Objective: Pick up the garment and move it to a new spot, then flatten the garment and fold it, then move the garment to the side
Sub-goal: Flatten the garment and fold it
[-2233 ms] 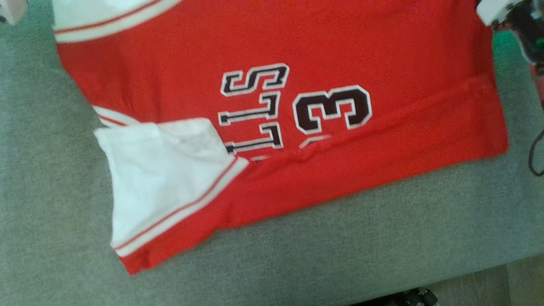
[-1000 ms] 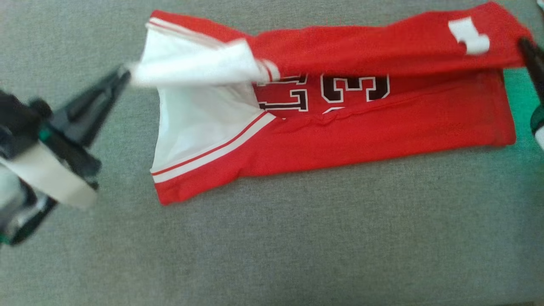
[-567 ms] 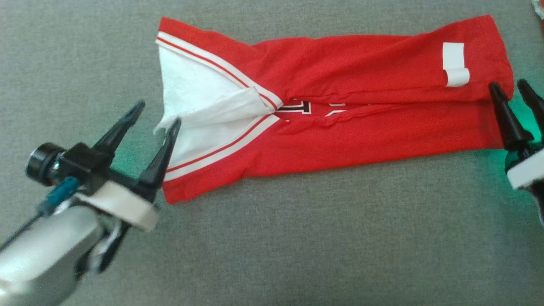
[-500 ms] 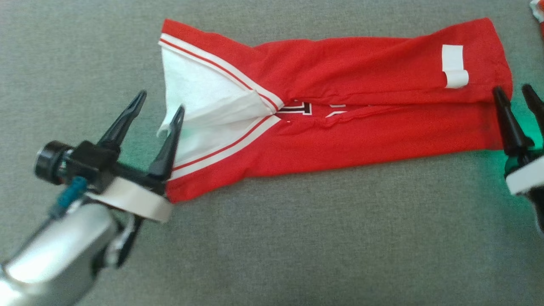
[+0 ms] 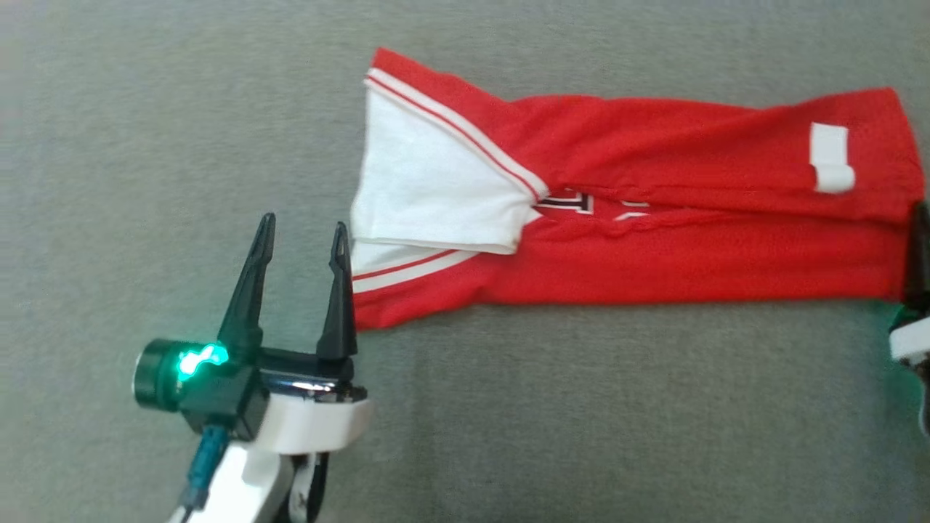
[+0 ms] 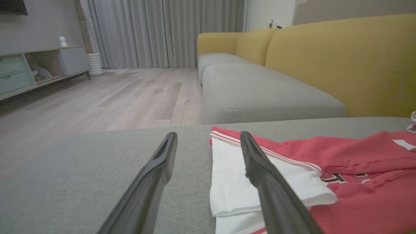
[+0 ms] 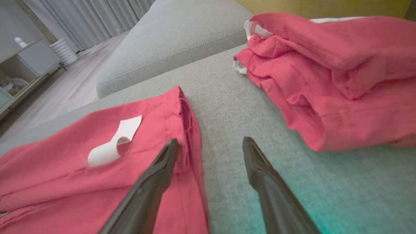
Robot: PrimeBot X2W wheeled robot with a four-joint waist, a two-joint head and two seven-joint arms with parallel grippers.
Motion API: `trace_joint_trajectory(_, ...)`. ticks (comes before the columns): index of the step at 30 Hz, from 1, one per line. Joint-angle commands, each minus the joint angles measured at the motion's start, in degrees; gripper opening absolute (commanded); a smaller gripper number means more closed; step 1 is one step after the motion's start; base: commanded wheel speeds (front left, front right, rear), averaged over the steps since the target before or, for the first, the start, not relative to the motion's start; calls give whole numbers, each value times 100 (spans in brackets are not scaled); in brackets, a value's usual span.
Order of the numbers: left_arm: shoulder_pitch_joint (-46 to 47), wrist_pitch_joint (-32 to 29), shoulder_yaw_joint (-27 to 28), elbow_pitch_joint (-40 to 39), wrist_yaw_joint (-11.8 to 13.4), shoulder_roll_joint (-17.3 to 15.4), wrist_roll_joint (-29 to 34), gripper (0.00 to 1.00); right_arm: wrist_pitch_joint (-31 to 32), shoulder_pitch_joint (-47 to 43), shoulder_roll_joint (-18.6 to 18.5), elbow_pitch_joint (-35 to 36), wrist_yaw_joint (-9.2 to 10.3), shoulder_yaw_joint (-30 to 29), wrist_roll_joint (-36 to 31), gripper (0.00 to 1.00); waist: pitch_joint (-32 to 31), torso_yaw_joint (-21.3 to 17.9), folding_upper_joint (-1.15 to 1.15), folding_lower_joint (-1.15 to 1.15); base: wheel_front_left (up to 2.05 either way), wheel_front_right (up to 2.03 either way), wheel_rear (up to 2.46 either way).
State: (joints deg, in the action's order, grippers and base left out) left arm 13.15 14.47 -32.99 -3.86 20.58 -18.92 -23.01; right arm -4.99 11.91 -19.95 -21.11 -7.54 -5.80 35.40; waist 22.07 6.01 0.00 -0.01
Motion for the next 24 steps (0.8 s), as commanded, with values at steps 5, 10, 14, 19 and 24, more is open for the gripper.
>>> trace_joint_trajectory(5, -318, 52, 678, -251, -273, 452, 589, 100, 354, 307, 62, -277, 5, -279, -421, 100, -85, 323, 0, 1, 0, 0, 0)
trace_joint_trajectory(10, -574, 52, 1099, -183, -703, 890, 1023, 100, 888, 309, 340, -534, 5, -435, -721, 0, -125, 440, 0, 1, 0, 0, 0)
trace_joint_trajectory(14, -671, 52, 1388, -146, -919, 1028, 1235, 100, 838, 243, 395, -350, 5, -457, -820, 0, -164, 349, 0, 1, 0, 0, 0)
trace_joint_trajectory(19, -740, 52, 1676, -163, -1159, 1111, 1440, 100, 901, 239, 17, 24, 5, -688, -891, 0, -170, 79, 0, 1, 0, 0, 0)
trace_joint_trajectory(24, -741, 52, 1863, -162, -1369, 1145, 1593, 100, 1464, 410, -716, 644, 5, -1034, -961, 0, -126, -194, 0, 1, 0, 0, 0)
